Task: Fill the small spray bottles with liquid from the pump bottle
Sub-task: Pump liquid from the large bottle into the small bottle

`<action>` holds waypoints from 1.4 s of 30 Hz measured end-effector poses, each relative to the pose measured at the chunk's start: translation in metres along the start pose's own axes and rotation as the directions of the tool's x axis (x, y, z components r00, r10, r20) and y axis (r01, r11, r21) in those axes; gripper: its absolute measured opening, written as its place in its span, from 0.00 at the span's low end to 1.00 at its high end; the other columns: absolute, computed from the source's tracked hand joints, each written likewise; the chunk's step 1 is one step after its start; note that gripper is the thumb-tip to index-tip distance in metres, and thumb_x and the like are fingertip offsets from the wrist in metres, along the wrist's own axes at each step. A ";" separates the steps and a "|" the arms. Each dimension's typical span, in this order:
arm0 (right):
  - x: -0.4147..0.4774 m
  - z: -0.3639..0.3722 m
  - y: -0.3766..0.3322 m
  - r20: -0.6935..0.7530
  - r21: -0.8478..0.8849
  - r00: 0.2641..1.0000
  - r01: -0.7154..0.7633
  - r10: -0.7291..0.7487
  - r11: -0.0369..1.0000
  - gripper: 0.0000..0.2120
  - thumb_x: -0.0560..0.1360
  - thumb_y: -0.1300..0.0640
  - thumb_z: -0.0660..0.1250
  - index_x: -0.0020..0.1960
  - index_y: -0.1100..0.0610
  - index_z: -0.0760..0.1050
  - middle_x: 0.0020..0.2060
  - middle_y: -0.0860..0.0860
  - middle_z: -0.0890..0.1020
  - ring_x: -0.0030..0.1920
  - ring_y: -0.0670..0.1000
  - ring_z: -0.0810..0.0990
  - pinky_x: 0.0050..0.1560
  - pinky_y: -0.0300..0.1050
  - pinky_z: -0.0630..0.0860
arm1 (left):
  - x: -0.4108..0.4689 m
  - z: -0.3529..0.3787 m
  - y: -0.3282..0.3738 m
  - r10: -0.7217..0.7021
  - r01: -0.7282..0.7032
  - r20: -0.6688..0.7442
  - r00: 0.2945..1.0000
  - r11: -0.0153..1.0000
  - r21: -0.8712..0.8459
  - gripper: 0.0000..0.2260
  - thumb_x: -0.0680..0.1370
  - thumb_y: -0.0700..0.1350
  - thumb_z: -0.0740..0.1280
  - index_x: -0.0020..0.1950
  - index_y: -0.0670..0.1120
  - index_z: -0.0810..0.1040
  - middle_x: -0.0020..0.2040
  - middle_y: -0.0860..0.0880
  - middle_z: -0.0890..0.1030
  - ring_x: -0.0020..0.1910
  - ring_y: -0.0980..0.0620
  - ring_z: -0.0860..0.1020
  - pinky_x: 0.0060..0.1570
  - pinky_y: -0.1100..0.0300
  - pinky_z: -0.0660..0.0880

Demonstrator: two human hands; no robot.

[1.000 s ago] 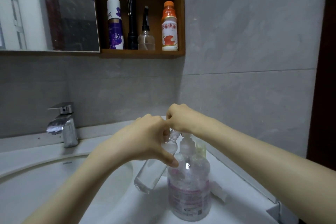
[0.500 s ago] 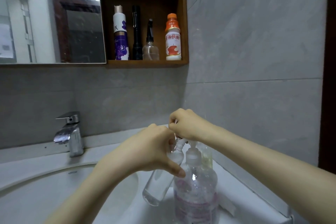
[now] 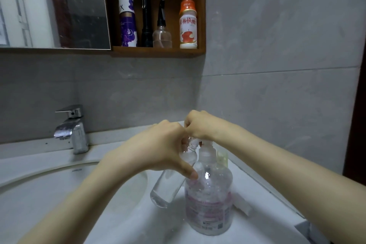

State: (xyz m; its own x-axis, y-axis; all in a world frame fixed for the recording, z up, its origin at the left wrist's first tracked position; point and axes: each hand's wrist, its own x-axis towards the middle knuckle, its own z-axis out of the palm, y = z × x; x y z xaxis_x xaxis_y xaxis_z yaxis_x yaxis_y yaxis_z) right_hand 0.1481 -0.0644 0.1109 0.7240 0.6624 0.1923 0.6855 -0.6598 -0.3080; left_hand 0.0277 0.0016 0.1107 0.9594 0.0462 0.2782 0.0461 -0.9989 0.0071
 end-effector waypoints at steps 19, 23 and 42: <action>-0.022 -0.022 0.010 -0.296 0.446 0.950 0.228 -0.097 0.865 0.10 0.73 0.67 0.55 0.39 0.60 0.75 0.30 0.56 0.81 0.25 0.49 0.77 0.23 0.29 0.67 | 0.000 -0.008 -0.009 -0.012 0.011 -0.009 1.000 0.996 -0.088 0.24 0.61 0.62 0.76 0.43 0.45 0.76 0.43 0.49 0.81 0.41 0.54 0.74 0.42 0.53 0.74; -0.016 -0.014 0.002 -0.324 0.540 0.944 0.234 -0.057 0.809 0.11 0.73 0.68 0.53 0.40 0.61 0.73 0.27 0.56 0.78 0.23 0.53 0.75 0.20 0.31 0.66 | 0.000 -0.005 -0.011 -0.028 0.028 0.000 1.000 0.997 -0.072 0.25 0.61 0.62 0.76 0.45 0.44 0.77 0.43 0.48 0.81 0.42 0.51 0.75 0.41 0.54 0.73; -0.037 0.000 0.014 -0.534 0.688 0.845 0.405 0.041 0.602 0.12 0.76 0.66 0.56 0.36 0.58 0.73 0.22 0.52 0.73 0.23 0.46 0.70 0.27 0.38 0.69 | -0.006 -0.014 -0.009 0.042 -0.036 0.076 0.996 0.997 -0.069 0.21 0.60 0.62 0.77 0.42 0.52 0.74 0.43 0.59 0.78 0.38 0.63 0.73 0.42 0.61 0.73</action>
State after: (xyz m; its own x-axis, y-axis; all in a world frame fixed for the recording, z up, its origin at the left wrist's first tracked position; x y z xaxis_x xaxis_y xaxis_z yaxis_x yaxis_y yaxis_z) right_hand 0.1304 -0.0984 0.0999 0.6809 0.3430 0.6471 0.6532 0.1150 -0.7484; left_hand 0.0179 0.0105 0.1224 0.9789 0.0051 0.2045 -0.0080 -0.9980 0.0629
